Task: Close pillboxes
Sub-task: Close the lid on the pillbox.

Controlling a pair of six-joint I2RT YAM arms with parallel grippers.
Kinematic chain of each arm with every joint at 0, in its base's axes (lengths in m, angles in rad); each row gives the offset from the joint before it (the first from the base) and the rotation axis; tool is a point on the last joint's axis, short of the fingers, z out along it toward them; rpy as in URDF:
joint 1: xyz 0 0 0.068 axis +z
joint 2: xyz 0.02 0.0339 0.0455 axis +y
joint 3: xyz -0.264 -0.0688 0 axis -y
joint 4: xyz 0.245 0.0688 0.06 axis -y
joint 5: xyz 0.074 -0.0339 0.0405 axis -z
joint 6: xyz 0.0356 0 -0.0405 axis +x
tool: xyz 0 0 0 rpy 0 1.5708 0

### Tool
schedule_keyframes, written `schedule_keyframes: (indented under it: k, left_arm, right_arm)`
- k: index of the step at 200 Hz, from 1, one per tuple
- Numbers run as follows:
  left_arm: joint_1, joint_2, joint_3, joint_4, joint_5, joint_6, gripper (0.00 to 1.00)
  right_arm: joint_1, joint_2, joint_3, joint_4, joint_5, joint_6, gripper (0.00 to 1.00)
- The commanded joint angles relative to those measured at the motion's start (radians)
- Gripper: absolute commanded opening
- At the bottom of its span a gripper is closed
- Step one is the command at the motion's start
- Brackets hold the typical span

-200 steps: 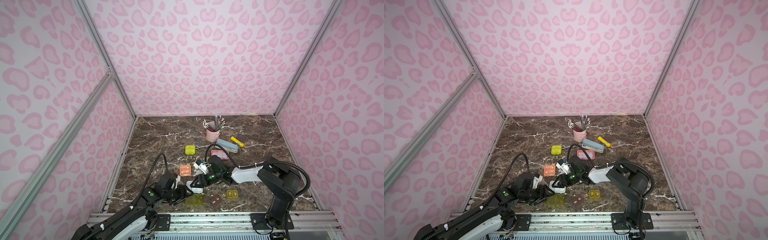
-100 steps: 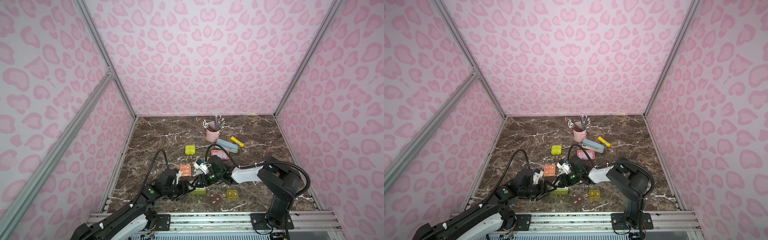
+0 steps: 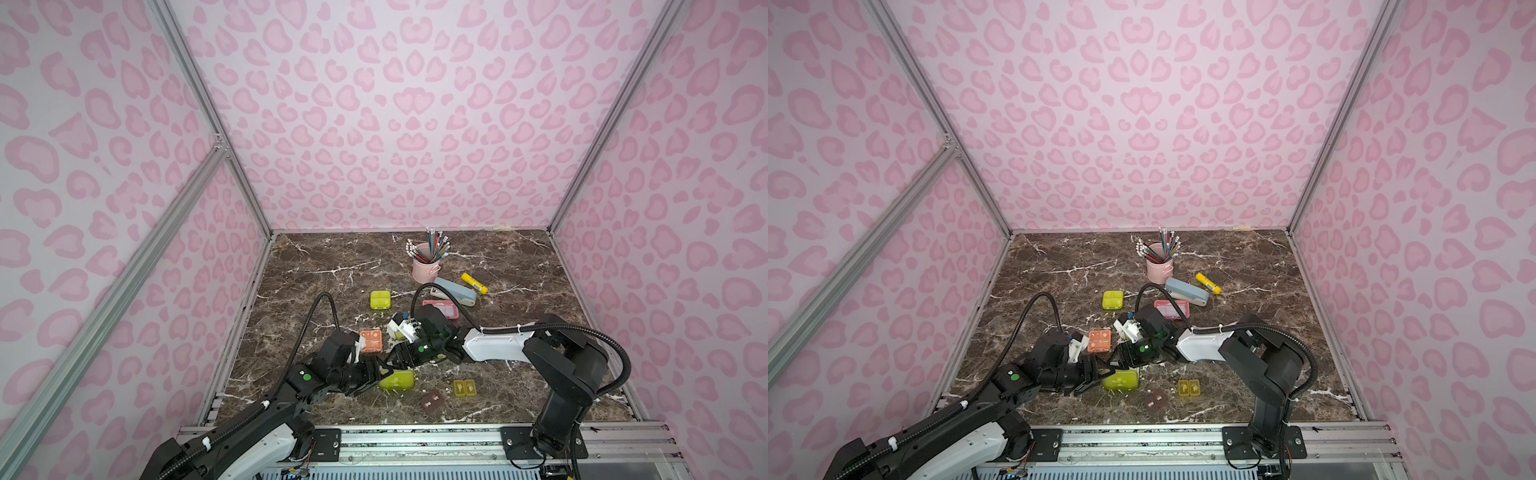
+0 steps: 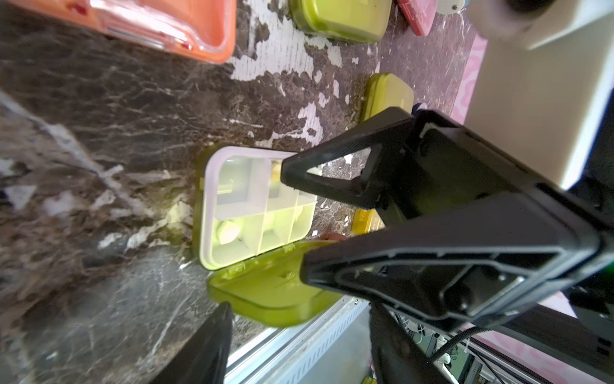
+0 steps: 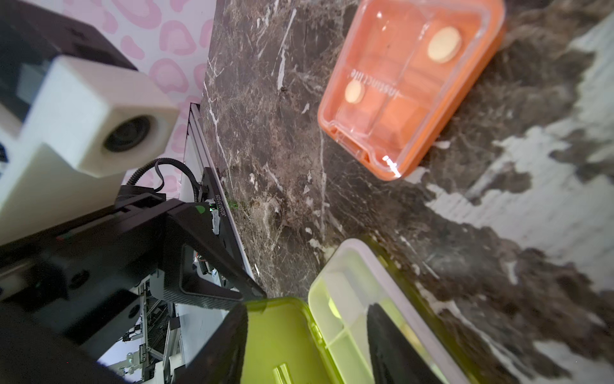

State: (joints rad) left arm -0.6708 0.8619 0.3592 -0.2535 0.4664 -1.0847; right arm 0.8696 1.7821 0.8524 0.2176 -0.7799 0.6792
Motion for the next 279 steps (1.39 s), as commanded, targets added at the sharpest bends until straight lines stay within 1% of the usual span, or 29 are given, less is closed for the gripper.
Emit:
schedule_keyframes:
  k: [1, 31, 61, 109, 130, 161, 190, 211, 223, 226, 232, 252, 279]
  left_arm:
    - [-0.001, 0.017, 0.018, 0.012, 0.0, 0.026, 0.67]
    - [0.0, 0.036, 0.041, 0.0, -0.001, 0.04, 0.68]
    - [0.021, 0.045, 0.079, -0.04, 0.008, 0.074, 0.7]
    - [0.112, 0.029, 0.151, -0.139, 0.057, 0.157, 0.73]
    - [0.151, 0.018, 0.169, -0.15, 0.099, 0.188, 0.76]
    - [0.203, 0.002, 0.209, -0.194, 0.132, 0.245, 0.82]
    - [0.232, 0.013, 0.232, -0.204, 0.168, 0.279, 0.86]
    - [0.241, 0.027, 0.234, -0.203, 0.183, 0.302, 0.88]
    - [0.243, 0.035, 0.229, -0.198, 0.189, 0.309, 0.89]
    - [0.244, 0.037, 0.226, -0.195, 0.191, 0.31, 0.9]
    - [0.244, 0.041, 0.224, -0.191, 0.193, 0.315, 0.9]
    - [0.246, 0.057, 0.201, -0.165, 0.205, 0.318, 0.93]
    - [0.246, 0.089, 0.162, -0.113, 0.222, 0.305, 0.94]
  right_arm:
    - [-0.009, 0.0, 0.023, 0.008, -0.004, -0.03, 0.6]
    - [-0.04, -0.024, 0.048, -0.035, 0.009, -0.057, 0.6]
    - [-0.077, -0.068, 0.062, -0.075, 0.019, -0.079, 0.6]
    - [-0.124, -0.165, 0.042, -0.149, 0.027, -0.113, 0.61]
    - [-0.137, -0.213, 0.026, -0.174, 0.032, -0.118, 0.62]
    - [-0.147, -0.277, 0.007, -0.212, 0.039, -0.122, 0.63]
    - [-0.149, -0.328, -0.012, -0.239, 0.046, -0.118, 0.64]
    - [-0.15, -0.368, -0.046, -0.24, 0.054, -0.103, 0.66]
    - [-0.15, -0.385, -0.067, -0.24, 0.062, -0.095, 0.71]
    - [-0.15, -0.391, -0.075, -0.239, 0.064, -0.093, 0.74]
    - [-0.15, -0.4, -0.09, -0.235, 0.066, -0.087, 0.75]
    - [-0.15, -0.422, -0.14, -0.21, 0.067, -0.063, 0.75]
    - [-0.147, -0.429, -0.207, -0.156, 0.065, -0.023, 0.75]
